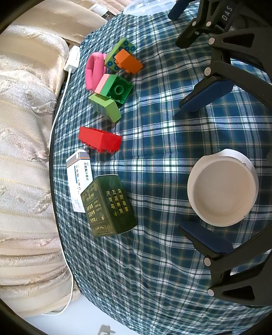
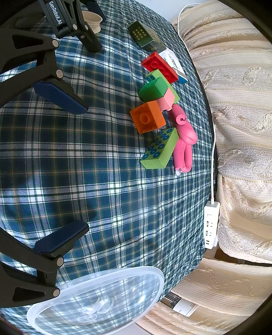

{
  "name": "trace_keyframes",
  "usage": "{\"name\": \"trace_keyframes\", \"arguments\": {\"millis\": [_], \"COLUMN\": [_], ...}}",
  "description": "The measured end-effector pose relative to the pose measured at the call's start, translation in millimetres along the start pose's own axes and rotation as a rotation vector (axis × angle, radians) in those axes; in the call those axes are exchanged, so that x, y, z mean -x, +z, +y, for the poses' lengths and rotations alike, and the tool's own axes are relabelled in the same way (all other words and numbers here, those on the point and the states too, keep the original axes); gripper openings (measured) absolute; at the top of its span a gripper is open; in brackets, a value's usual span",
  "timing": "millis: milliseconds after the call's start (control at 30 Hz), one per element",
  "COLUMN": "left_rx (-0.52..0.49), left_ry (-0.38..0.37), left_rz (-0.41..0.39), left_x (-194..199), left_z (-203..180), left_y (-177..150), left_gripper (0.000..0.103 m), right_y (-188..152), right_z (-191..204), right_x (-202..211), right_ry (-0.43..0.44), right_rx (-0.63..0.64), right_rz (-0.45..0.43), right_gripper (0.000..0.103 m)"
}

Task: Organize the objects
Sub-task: 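Lower the left gripper onto the white cup and saucer and close it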

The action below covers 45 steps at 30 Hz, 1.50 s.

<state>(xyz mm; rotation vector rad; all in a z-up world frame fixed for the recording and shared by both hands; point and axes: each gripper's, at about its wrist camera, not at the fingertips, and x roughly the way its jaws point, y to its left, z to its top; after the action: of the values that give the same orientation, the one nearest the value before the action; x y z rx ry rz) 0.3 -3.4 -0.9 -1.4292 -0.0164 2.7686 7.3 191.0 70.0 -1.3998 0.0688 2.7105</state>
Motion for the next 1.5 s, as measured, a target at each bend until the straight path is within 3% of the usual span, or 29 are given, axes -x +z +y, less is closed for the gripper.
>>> {"name": "trace_keyframes", "arguments": {"millis": [467,567,900,1500], "left_rx": [-0.030,-0.032,0.028,0.020], "left_ry": [-0.026,-0.034,-0.081,-0.047], "left_rz": [0.014,-0.004,-0.040,-0.026], "left_x": [1.0,5.0,15.1,14.4], "left_z": [-4.1,-3.6,9.8,9.9], "left_y": [4.7,5.1,2.0,-0.4], "left_gripper": [0.103,0.097,0.094,0.094], "right_y": [0.3,0.3,0.5,0.6], "right_z": [-0.3,-0.3,-0.3,-0.7], "right_x": [-0.3,-0.3,-0.1,-0.1], "right_ry": [0.000,0.000,0.000,0.001], "right_rx": [0.000,0.000,0.000,-0.001], "right_rz": [-0.001,-0.001,-0.001,-0.001], "right_gripper": [0.103,0.103,0.103,0.103]}}
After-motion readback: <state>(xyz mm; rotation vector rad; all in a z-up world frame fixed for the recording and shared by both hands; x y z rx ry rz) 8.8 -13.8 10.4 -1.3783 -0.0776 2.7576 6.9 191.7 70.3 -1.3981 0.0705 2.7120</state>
